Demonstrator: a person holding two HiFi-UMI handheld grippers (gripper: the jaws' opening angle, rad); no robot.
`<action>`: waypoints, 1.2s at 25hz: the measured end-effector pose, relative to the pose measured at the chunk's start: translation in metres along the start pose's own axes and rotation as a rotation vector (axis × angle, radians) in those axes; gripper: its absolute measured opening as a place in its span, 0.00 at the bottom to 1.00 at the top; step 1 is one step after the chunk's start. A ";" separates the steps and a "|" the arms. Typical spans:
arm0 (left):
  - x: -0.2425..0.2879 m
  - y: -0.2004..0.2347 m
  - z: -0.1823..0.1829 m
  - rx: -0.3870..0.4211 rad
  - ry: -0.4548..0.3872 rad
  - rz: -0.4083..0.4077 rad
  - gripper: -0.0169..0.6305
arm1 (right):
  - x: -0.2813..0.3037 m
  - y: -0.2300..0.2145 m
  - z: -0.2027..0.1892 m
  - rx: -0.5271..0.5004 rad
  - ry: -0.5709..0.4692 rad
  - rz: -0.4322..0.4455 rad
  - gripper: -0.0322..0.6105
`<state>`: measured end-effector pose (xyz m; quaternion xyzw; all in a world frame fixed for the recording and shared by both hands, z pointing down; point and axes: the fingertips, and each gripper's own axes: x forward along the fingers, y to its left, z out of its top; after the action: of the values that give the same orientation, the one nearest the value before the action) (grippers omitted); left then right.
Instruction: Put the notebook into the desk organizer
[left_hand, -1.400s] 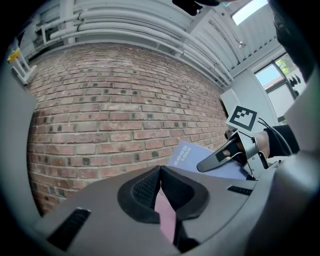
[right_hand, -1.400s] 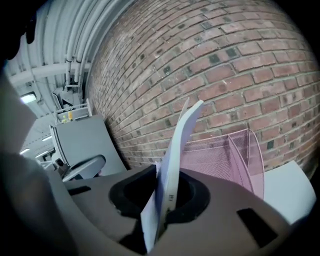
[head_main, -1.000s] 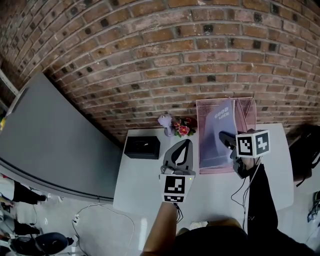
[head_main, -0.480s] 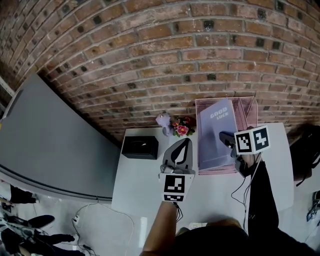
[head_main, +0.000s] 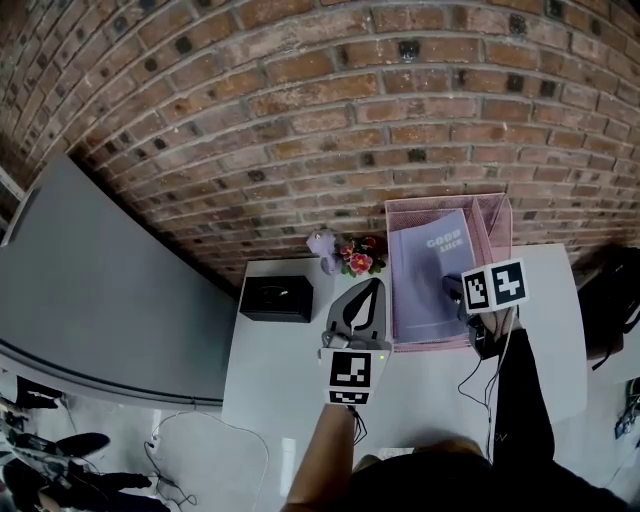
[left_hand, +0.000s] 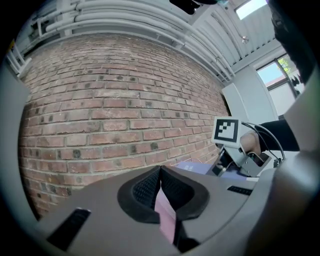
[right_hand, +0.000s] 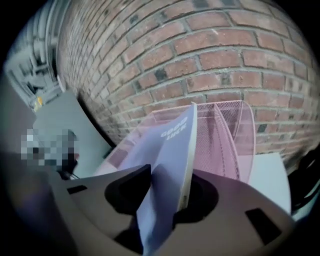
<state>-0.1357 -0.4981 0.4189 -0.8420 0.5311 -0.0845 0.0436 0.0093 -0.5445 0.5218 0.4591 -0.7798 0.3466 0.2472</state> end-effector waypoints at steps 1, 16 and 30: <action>0.000 0.000 0.000 0.000 0.000 0.000 0.05 | 0.004 -0.005 -0.006 -0.048 0.031 -0.062 0.28; 0.003 -0.003 -0.004 -0.006 0.007 -0.010 0.05 | 0.005 -0.011 -0.009 -0.107 -0.037 -0.161 0.42; -0.012 -0.011 0.004 0.000 -0.008 -0.021 0.05 | -0.014 0.006 -0.011 -0.269 -0.127 -0.282 0.50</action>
<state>-0.1300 -0.4826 0.4159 -0.8478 0.5220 -0.0817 0.0449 0.0111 -0.5264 0.5170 0.5475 -0.7611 0.1714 0.3026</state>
